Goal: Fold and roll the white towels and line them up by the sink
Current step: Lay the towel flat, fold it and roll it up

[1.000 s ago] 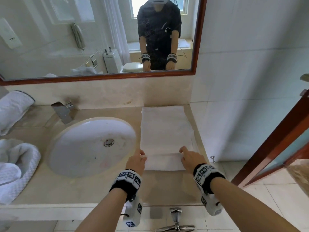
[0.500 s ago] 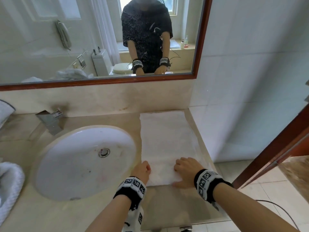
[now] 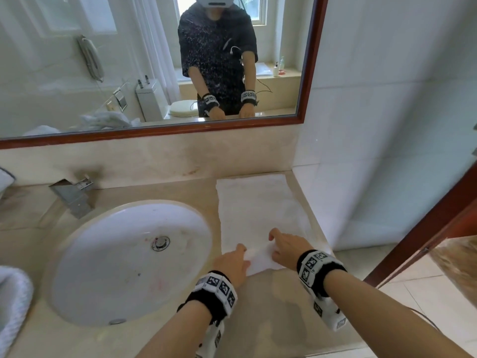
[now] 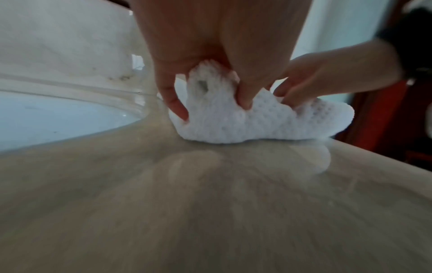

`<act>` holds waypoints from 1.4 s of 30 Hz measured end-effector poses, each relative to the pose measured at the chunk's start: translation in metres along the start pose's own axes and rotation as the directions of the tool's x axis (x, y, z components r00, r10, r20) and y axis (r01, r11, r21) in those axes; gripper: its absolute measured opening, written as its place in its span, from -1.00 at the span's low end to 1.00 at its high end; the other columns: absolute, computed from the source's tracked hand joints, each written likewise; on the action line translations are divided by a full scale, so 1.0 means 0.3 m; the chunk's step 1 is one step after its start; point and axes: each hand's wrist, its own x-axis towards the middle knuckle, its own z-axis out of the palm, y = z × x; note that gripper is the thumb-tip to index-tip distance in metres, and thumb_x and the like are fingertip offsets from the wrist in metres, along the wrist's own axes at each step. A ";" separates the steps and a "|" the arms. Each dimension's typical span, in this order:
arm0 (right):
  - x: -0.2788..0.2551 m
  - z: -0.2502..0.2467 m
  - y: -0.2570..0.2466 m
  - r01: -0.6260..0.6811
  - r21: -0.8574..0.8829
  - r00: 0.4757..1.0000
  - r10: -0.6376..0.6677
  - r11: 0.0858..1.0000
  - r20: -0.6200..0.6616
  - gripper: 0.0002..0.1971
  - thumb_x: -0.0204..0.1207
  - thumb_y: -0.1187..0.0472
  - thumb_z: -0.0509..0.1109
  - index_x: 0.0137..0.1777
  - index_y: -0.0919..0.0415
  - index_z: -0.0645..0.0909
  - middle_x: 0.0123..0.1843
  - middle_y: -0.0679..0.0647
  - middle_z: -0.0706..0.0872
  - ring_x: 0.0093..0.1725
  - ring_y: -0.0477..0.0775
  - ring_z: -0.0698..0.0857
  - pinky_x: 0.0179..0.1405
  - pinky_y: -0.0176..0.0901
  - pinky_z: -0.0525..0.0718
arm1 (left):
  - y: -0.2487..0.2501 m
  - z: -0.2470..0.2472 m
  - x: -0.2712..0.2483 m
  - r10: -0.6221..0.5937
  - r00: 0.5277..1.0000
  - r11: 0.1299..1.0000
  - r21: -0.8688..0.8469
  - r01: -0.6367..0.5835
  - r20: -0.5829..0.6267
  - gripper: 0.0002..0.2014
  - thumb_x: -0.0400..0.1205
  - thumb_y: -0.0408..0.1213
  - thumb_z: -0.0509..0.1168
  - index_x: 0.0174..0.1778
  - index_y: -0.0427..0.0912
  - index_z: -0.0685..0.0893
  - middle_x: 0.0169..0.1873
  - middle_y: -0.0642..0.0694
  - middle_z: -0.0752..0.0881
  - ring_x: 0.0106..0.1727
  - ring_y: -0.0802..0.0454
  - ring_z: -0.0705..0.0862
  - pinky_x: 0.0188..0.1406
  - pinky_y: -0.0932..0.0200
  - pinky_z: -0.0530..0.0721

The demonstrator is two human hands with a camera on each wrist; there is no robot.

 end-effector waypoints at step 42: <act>0.287 -0.106 0.102 0.079 -0.105 0.996 -0.083 0.991 -0.029 -0.57 0.43 0.16 0.33 0.31 0.03 0.36 0.23 0.08 0.64 0.17 0.22 0.65 0.16 0.00 0.54 | -0.082 -0.097 0.315 0.300 0.940 0.867 0.458 -0.196 -0.165 -0.23 -0.01 0.17 0.45 0.10 -0.07 0.49 -0.02 -0.01 0.74 0.04 -0.03 0.48 -0.20 -0.14 0.69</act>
